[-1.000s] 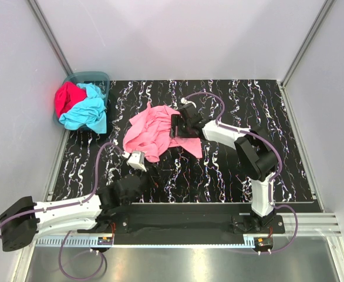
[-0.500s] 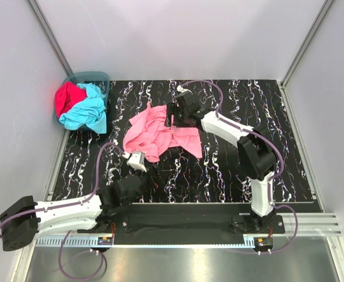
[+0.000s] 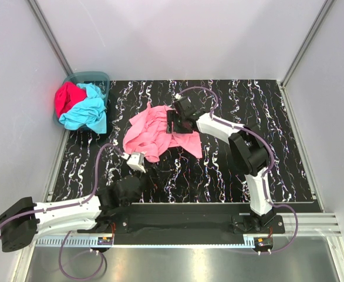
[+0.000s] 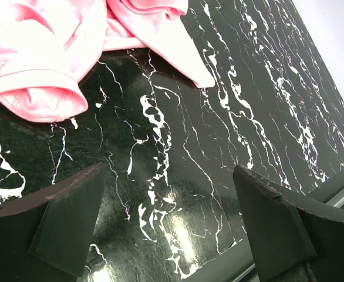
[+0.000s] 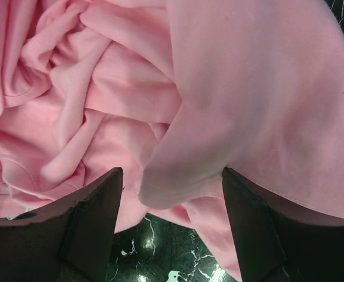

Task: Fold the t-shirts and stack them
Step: Flatten the tshirt out

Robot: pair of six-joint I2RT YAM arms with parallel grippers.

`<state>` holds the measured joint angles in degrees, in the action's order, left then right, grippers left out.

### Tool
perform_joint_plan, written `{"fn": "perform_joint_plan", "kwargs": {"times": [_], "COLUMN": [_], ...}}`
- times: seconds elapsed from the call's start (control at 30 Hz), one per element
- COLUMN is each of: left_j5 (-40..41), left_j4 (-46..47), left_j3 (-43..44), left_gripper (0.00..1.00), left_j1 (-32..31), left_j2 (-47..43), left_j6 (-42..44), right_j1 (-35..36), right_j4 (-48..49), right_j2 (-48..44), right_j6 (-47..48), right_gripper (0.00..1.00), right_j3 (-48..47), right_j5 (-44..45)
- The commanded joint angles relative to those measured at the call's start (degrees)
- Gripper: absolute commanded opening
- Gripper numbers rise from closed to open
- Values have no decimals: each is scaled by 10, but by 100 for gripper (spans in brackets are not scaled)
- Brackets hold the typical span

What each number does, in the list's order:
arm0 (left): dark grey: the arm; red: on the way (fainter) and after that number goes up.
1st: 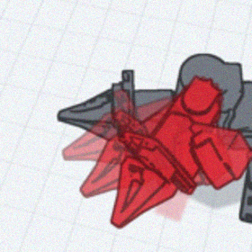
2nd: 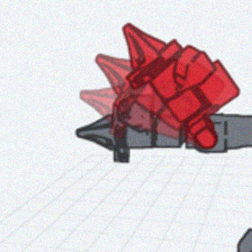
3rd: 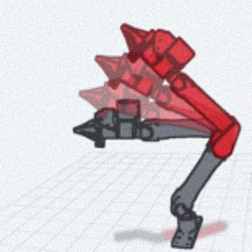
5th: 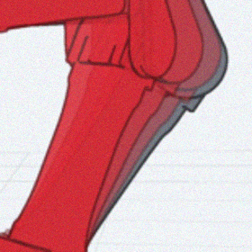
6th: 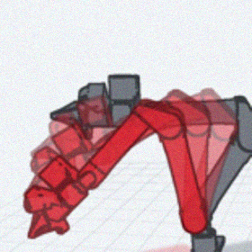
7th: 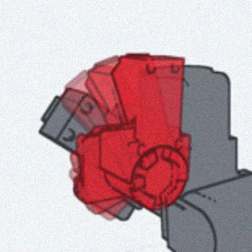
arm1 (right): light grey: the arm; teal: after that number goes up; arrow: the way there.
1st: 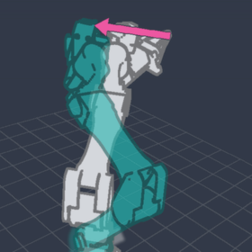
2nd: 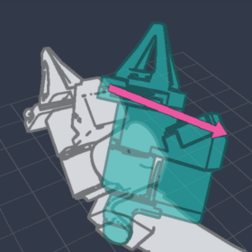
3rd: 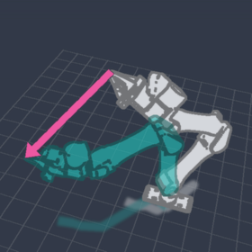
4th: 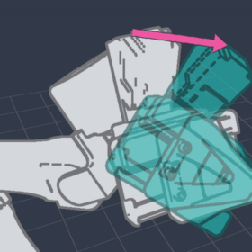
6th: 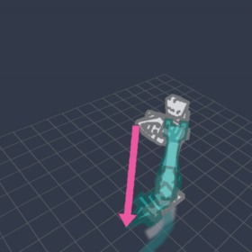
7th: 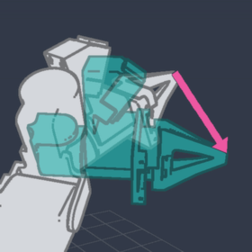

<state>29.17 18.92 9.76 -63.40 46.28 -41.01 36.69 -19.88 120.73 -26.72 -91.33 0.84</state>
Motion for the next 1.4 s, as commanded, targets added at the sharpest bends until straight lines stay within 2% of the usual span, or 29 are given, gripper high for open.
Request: {"fn": "perform_joint_plan", "kwargs": {"times": [0.0, 0.07, 0.1, 0.17, 0.2, 0.3, 0.73, 1.03, 1.23, 1.37], "left_j5": [12, 13, 14, 15, 16, 15, 13, 71, 23, 12], "left_j4": [28, 26, 26, 25, 24, 25, 38, -16, -41, -59], "left_j3": [-4, -7, -9, -11, -11, -12, 8, 119, 205, 247], "left_gripper": [95, 95, 95, 95, 95, 95, 95, 99, 99, 99], "left_j1": [-2, -1, -2, -1, -2, -1, -2, 19, 101, 179], "left_j2": [-11, -14, -16, -20, -21, -19, 9, 33, 69, 101], "left_j6": [-5, -5, -5, -6, -6, -6, 5, 92, 118, 131], "right_j1": [0, 0, 0, 0, 0, 0, -6, -17, -22, -31], "right_j4": [-2, -2, -2, -2, -2, -2, -27, -24, -21, -15], "right_j2": [13, 15, 16, 14, 11, -1, -135, -221, -252, -276], "right_j6": [4, 4, 4, 4, 5, 9, 44, 40, 32, 28], "right_gripper": [75, 67, 57, 46, 34, 17, 14, 9, 8, 7], "right_j3": [-28, -32, -33, -33, -32, -27, 34, 99, 143, 174], "right_j5": [1, 5, 7, 14, 20, 33, 159, 179, 176, 175]}}
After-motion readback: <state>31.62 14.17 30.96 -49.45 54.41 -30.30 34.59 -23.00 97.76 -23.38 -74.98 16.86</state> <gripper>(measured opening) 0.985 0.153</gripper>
